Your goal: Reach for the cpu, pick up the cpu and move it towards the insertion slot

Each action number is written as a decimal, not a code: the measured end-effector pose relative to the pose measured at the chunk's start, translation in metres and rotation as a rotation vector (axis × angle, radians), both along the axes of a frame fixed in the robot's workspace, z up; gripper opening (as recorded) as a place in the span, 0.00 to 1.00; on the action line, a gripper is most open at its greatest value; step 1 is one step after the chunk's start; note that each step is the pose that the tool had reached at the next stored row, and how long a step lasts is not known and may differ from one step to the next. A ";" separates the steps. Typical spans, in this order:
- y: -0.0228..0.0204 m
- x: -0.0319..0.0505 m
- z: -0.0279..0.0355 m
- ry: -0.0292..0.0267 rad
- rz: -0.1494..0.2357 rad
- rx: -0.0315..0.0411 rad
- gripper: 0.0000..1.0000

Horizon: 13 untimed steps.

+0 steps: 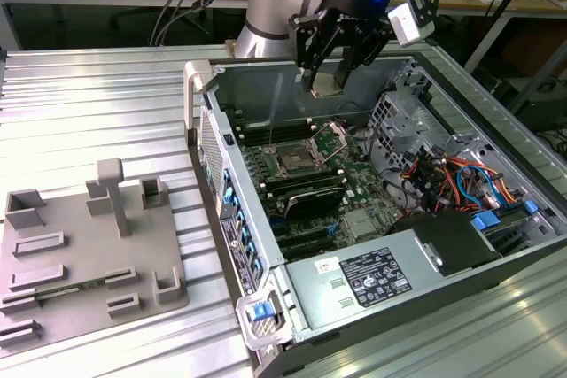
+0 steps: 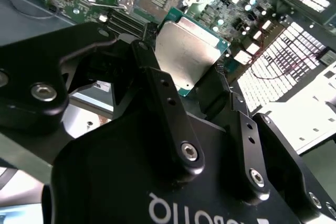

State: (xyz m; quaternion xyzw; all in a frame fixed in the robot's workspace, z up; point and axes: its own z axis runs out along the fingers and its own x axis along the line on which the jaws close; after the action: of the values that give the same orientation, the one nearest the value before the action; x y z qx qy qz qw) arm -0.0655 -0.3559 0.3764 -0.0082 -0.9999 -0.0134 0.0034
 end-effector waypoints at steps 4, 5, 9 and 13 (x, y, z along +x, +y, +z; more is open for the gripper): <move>0.0004 0.0060 0.0001 0.0047 0.000 -0.0002 0.55; 0.0003 0.0060 0.0001 0.0053 0.000 -0.0002 0.55; 0.0004 0.0060 0.0000 0.0077 0.000 -0.0002 0.55; 0.0004 0.0060 0.0001 0.0098 0.000 -0.0002 0.55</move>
State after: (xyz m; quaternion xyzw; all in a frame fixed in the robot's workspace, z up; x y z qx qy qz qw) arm -0.0595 -0.3556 0.3765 -0.0083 -0.9998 -0.0133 0.0083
